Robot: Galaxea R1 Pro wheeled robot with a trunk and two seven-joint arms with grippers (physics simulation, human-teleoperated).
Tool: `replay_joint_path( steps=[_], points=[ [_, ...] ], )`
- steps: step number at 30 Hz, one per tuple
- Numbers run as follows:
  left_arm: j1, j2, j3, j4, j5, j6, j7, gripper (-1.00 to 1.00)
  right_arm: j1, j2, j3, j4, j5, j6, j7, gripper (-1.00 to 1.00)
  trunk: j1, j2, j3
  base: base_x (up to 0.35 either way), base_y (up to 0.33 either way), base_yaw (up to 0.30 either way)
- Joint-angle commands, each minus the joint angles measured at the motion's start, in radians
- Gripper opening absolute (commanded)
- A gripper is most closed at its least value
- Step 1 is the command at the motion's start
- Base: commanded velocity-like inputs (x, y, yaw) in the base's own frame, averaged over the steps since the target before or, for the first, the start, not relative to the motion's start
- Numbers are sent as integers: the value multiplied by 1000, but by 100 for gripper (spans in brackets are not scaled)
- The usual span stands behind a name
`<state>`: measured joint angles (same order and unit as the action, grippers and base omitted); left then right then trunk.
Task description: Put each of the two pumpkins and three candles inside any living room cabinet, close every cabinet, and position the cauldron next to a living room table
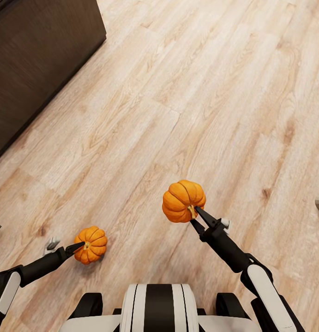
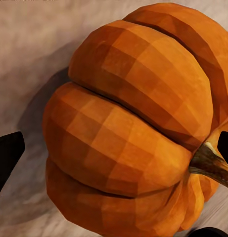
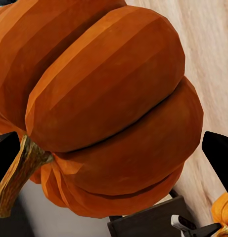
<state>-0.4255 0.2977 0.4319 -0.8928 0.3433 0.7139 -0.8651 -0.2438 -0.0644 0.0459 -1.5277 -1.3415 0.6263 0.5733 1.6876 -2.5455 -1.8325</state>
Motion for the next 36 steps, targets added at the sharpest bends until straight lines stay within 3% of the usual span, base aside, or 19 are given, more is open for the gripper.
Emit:
replay_joint_path(
  steps=[1,29,36],
  points=[
    [1,0,0,2,-29,-14,52,-100,0,0,0,0,0,0,-1,-100,0,0,0,0,0,0],
    [1,0,1,2,-24,-15,51,-100,0,3,0,1,1,1,-1,-100,0,0,0,0,0,0],
    [1,0,2,2,-24,-14,51,-100,1,5,0,1,2,0,-1,-100,-3,2,27,0,0,0]
  ],
)
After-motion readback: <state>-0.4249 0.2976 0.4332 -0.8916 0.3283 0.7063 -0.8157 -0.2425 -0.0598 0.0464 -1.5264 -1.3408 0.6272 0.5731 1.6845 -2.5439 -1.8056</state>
